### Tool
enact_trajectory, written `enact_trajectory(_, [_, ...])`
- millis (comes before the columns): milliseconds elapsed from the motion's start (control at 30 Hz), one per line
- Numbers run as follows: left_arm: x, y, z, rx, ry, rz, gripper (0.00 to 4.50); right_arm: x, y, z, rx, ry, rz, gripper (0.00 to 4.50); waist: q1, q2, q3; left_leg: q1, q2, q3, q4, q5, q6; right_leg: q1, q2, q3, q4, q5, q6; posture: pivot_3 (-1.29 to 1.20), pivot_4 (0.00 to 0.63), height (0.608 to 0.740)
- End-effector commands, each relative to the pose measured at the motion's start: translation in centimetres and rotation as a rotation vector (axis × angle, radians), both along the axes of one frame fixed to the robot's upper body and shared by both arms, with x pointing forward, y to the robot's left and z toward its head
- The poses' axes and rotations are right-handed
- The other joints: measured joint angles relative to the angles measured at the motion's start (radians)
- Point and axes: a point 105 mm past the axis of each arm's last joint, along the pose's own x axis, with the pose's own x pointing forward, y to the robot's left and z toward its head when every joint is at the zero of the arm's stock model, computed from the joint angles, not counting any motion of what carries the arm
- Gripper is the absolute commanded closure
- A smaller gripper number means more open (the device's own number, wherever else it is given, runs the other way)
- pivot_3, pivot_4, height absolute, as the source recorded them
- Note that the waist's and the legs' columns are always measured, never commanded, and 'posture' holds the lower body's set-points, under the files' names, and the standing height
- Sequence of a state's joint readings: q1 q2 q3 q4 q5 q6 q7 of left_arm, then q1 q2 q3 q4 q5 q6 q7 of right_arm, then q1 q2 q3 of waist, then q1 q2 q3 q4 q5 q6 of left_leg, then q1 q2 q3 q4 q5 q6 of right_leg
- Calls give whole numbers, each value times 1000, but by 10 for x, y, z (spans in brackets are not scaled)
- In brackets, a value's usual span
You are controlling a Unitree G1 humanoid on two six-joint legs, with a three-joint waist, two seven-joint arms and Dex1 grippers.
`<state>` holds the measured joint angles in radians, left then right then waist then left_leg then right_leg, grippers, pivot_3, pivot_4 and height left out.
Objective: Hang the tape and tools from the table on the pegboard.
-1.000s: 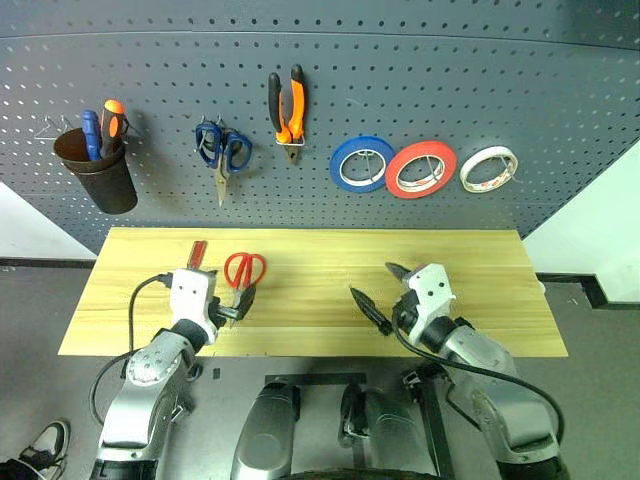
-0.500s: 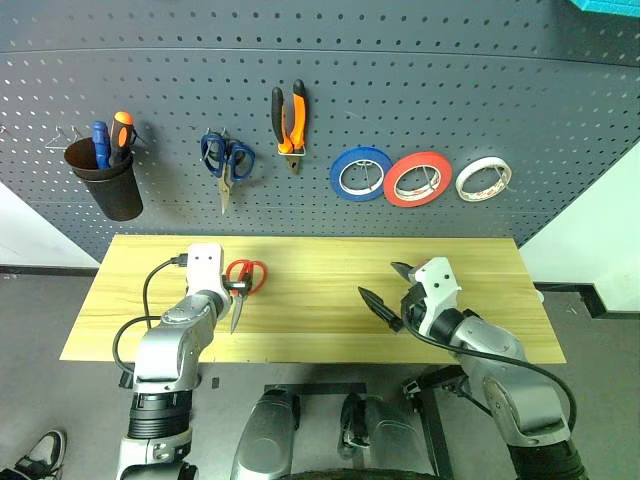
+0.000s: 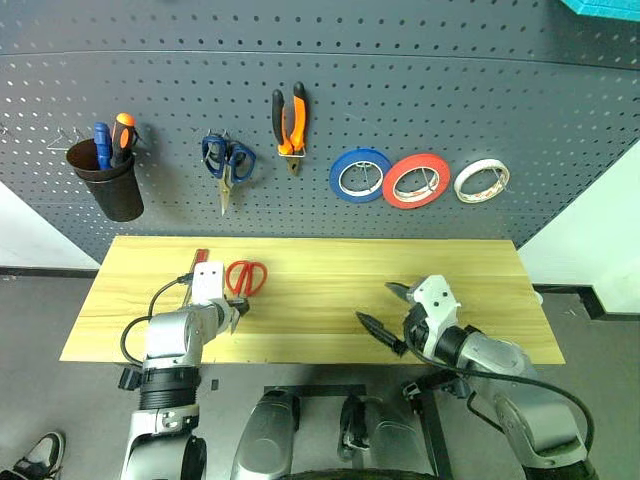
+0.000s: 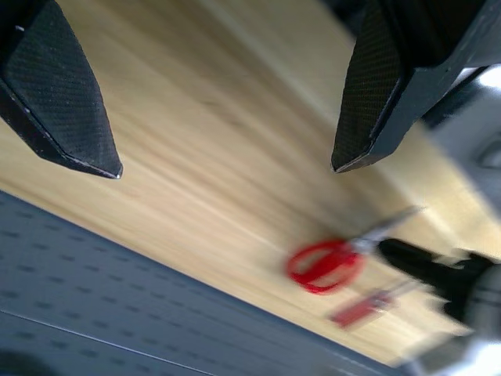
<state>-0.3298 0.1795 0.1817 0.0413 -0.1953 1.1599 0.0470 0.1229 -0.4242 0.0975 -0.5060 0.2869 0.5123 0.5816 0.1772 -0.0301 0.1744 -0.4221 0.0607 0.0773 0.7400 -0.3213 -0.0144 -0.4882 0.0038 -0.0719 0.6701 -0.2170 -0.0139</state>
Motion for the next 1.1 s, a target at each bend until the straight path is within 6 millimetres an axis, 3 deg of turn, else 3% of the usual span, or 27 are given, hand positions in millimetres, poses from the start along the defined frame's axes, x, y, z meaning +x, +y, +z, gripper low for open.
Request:
enact_trajectory(33, [11,-1,7,8,-34,-11,0,-8,12,25,55,-108,88,29,-1,0,0,1,0,0,0,0,0,1,0,0,0,0,0,323,140,677])
enact_trajectory(267, [20,-9,-2,-11,-21,-28,0,-6,21,41,91,-196,120,29,-2,0,0,14,0,0,-3,0,0,14,-1,0,-3,0,0,315,139,677])
enact_trajectory(833, [23,-17,-17,-10,36,-87,0,-6,21,37,71,-197,108,29,-2,0,0,14,0,1,-4,0,0,14,-1,0,-4,0,0,311,136,677])
enact_trajectory(1100, [30,-6,-19,36,55,-115,0,-9,20,34,66,-189,98,29,-3,0,0,14,0,1,-4,0,0,14,-1,0,-4,0,0,304,147,677])
